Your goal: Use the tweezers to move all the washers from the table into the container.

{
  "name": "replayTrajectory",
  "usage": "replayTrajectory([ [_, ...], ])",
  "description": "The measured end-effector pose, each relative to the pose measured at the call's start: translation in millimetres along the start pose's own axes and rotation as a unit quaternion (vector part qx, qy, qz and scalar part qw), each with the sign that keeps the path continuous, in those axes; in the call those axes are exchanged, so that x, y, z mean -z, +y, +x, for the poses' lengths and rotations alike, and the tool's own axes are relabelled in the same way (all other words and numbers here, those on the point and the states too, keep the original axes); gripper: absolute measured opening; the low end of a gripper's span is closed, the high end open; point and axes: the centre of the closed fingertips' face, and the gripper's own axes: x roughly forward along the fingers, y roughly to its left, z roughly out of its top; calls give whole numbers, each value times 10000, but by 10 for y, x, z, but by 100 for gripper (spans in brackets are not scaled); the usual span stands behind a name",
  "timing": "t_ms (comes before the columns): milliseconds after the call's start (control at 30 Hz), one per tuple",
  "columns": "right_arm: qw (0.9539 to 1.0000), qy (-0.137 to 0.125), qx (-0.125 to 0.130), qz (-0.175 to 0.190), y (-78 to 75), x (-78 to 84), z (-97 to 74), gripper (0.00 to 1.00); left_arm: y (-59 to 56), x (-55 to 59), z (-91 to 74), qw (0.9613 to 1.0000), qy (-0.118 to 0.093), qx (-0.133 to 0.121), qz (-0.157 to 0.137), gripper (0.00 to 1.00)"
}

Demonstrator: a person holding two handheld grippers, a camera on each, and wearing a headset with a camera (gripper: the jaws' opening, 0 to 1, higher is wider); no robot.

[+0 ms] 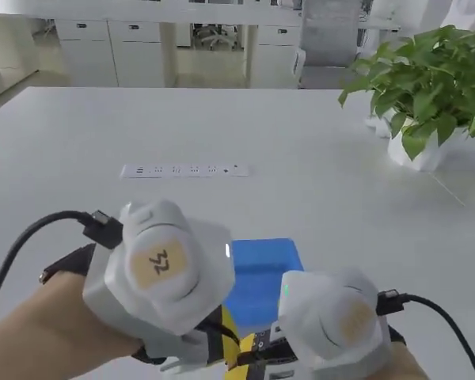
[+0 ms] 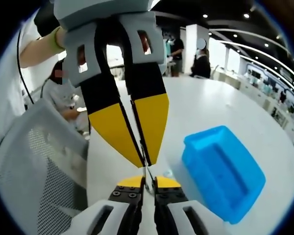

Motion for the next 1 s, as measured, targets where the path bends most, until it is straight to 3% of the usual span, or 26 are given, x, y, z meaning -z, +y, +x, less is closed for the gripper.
replayTrajectory([
  [100,10000,-4,33,-2,-5,3,1,4,7,28,-75,9994,-84,-238,-218,2],
  [200,10000,-24,64,57,-6,3,-1,4,-4,35,-174,9965,-326,-502,-575,9],
  [267,9999,-36,94,78,-6,1,-2,4,-22,41,-266,9868,-660,-813,-1235,14],
  [333,9998,-54,125,107,-6,0,-3,4,-16,30,-352,9650,-1138,-1260,-1999,19],
  [367,9998,-66,143,118,-6,0,-2,4,-7,49,-401,9428,-1434,-1621,-2535,23],
  [433,9997,-78,187,134,-6,1,-5,4,-48,123,-441,9099,-1710,-1986,-3215,30],
  [467,9996,-87,216,159,-7,1,-7,4,-58,210,-475,8866,-1835,-2340,-3542,34],
  [533,9994,-112,251,211,-10,-2,-8,4,-94,347,-512,8656,-1832,-2780,-3741,41],
  [567,9994,-113,261,216,-15,-2,-9,4,-105,414,-526,8603,-1727,-2953,-3779,47],
  [600,9993,-116,268,226,-17,-2,-11,4,-99,472,-550,8582,-1626,-3164,-3700,50],
  [633,9993,-124,266,239,-19,-4,-9,4,-76,531,-601,8501,-1568,-3491,-3619,54],
  [667,9992,-128,266,256,-22,-5,-9,4,-60,560,-624,8440,-1563,-3653,-3603,58],
  [700,9992,-134,260,284,-28,-7,-9,4,-51,592,-635,8345,-1571,-3783,-3686,61],
  [767,9990,-151,255,345,-43,-5,-12,4,-8,602,-663,8209,-1629,-3999,-3737,70],
  [800,9988,-160,251,378,-43,-5,-13,4,44,581,-673,8177,-1636,-4148,-3642,76],
  [867,9984,-186,265,457,-51,-7,-14,4,105,535,-689,8176,-1708,-4410,-3284,89],
  [900,9983,-195,274,474,-56,-9,-13,4,63,531,-656,8213,-1696,-4349,-3280,94],
  [933,9980,-211,296,508,-60,-12,-10,4,35,540,-661,8175,-1750,-4409,-3267,99],
  [967,9978,-226,321,534,-65,-15,-8,4,25,551,-669,8175,-1787,-4420,-3230,98],
  [1000,9974,-244,354,582,-69,-19,-3,4,30,578,-689,8093,-1882,-4421,-3378,98],
])
